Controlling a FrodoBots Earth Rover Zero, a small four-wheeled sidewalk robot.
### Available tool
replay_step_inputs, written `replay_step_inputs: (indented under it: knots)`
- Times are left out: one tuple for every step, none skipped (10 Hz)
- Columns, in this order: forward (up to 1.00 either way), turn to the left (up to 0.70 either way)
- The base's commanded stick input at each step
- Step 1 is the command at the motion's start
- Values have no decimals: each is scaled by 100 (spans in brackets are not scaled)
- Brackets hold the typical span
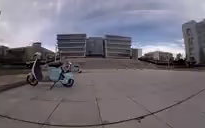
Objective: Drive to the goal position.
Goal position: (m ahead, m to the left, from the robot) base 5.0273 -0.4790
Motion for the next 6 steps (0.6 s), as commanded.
replay_step_inputs:
  knots:
    - [85, 0]
    - [85, 0]
    - [85, 0]
    - [85, 0]
    - [85, 0]
    - [85, 0]
